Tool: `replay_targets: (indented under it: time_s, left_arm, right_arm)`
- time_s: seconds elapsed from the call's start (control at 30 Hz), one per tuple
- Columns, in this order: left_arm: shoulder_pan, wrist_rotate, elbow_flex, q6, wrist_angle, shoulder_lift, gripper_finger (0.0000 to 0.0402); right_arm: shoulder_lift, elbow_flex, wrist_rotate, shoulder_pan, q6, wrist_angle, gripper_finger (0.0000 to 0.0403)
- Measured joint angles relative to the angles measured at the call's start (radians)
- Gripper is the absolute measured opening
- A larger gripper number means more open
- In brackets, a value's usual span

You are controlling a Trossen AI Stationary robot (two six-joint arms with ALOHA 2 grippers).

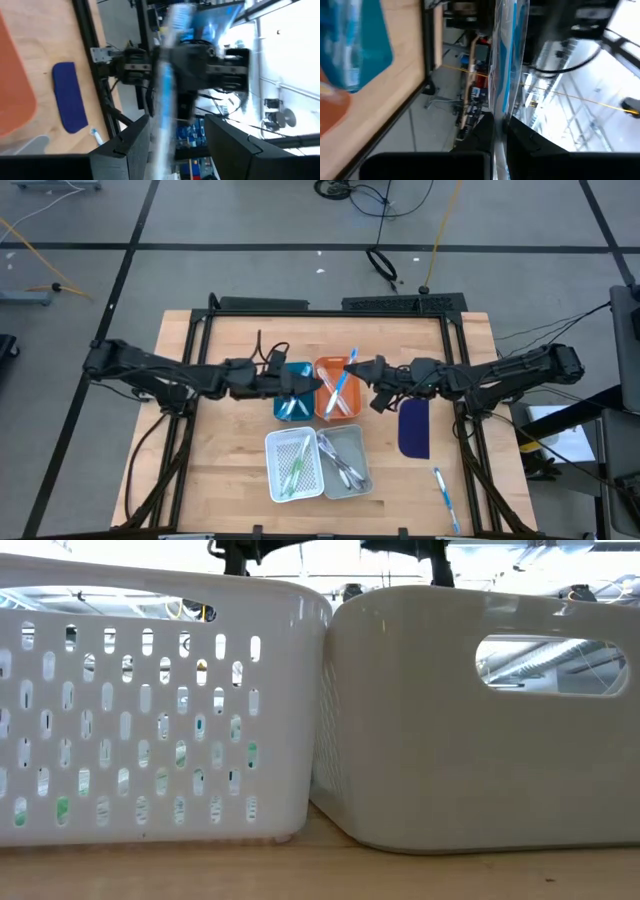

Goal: Pick & Place Toothbrushes
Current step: Put the blue toothbrush into the blue bin

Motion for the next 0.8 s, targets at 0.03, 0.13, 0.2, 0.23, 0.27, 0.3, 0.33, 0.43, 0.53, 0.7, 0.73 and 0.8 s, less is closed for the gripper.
replay_targets:
  time_s: [0.03, 0.13, 0.2, 0.23, 0.27, 0.3, 0.33, 0.43, 0.53, 0.7, 0.73, 0.8]
  left_arm:
    - [0.005, 0.0, 0.0, -0.008, 0.002, 0.009, 0.0186]
    - [0.017, 0.005, 0.0, -0.028, 0.006, 0.03, 0.0186]
    - [0.024, 0.017, 0.0, -0.035, 0.034, 0.049, 0.0186]
    - [0.028, 0.025, 0.0, -0.035, 0.051, 0.058, 0.0186]
    - [0.03, 0.03, 0.0, -0.035, 0.078, 0.069, 0.0186]
    - [0.032, 0.036, 0.006, -0.035, 0.091, 0.08, 0.0186]
    - [0.036, 0.047, 0.013, -0.033, 0.1, 0.088, 0.0186]
    - [0.042, 0.073, 0.036, -0.032, 0.093, 0.12, 0.0186]
    - [0.048, 0.107, 0.065, -0.028, 0.085, 0.152, 0.0186]
    - [0.053, 0.156, 0.11, -0.006, 0.092, 0.191, 0.0186]
    - [0.053, 0.168, 0.113, 0.002, 0.087, 0.194, 0.0186]
    - [0.053, 0.2, 0.124, 0.008, 0.079, 0.195, 0.0186]
  right_arm:
    - [-0.001, 0.0, -0.001, 0.002, -0.002, 0.013, 0.0012]
    - [-0.002, 0.0, -0.005, 0.005, -0.036, 0.04, 0.0013]
    - [-0.001, 0.0, -0.004, 0.005, -0.057, 0.039, 0.0013]
    - [0.001, 0.0, -0.004, 0.005, -0.059, 0.037, 0.0013]
    - [0.007, 0.0, -0.004, 0.005, -0.059, 0.038, 0.0013]
    - [0.013, 0.0, -0.004, 0.004, -0.06, 0.04, 0.0013]
    - [0.019, 0.0, -0.005, 0.003, -0.061, 0.038, 0.0013]
    - [0.035, 0.003, -0.005, 0.002, -0.061, 0.039, 0.0013]
    - [0.053, 0.017, -0.005, 0.002, -0.055, 0.035, 0.0013]
    - [0.091, 0.061, -0.006, 0.002, -0.055, 0.039, 0.0013]
    - [0.098, 0.066, -0.005, 0.002, -0.055, 0.036, 0.0013]
    - [0.107, 0.072, -0.005, 0.001, -0.054, 0.039, 0.0013]
